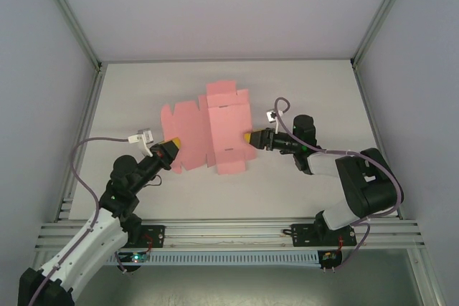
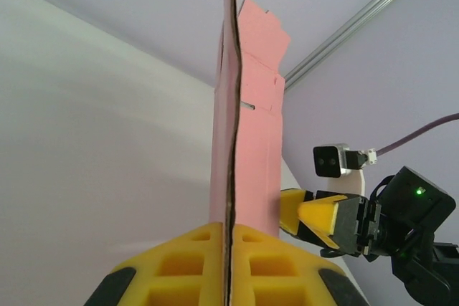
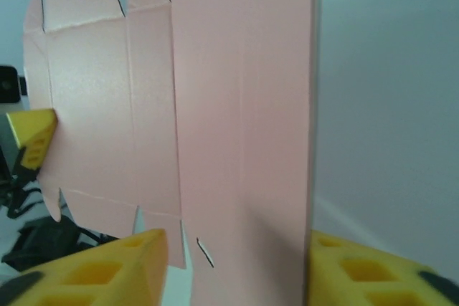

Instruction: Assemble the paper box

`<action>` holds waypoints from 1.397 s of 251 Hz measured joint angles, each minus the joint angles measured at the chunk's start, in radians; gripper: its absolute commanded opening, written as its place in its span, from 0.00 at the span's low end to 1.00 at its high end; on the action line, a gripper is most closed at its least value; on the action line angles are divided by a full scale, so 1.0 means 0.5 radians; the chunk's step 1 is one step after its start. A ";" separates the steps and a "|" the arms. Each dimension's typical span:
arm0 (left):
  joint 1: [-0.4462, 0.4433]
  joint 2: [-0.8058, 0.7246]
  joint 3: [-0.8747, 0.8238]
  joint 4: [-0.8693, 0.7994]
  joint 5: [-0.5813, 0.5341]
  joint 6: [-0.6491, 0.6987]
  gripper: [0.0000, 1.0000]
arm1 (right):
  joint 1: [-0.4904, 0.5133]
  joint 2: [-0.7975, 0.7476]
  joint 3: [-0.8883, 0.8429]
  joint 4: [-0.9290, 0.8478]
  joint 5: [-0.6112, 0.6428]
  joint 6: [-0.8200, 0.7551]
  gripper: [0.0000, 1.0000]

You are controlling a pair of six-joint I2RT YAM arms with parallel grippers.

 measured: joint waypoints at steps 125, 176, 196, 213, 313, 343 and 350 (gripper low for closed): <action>0.000 0.140 0.037 -0.017 -0.021 -0.016 0.00 | 0.002 -0.188 0.066 -0.143 -0.053 -0.187 0.09; 0.000 0.141 0.049 -0.065 -0.066 -0.016 0.00 | 0.008 -0.382 0.079 -0.465 0.111 -0.329 0.03; -0.001 0.141 0.051 -0.126 -0.127 -0.018 0.18 | 0.037 -0.459 0.112 -0.642 0.211 -0.417 0.03; -0.003 0.147 0.053 -0.210 -0.208 -0.034 0.50 | 0.060 -0.510 0.140 -0.752 0.285 -0.497 0.03; -0.002 0.172 0.154 -0.772 -0.685 -0.081 1.00 | 0.069 -0.331 0.190 -1.096 0.430 -0.633 0.03; -0.002 0.230 0.223 -0.832 -0.730 -0.073 1.00 | 0.111 -0.270 0.267 -1.231 0.528 -0.690 0.07; -0.002 0.246 0.233 -0.840 -0.732 -0.073 1.00 | 0.126 -0.264 0.293 -1.270 0.561 -0.710 0.08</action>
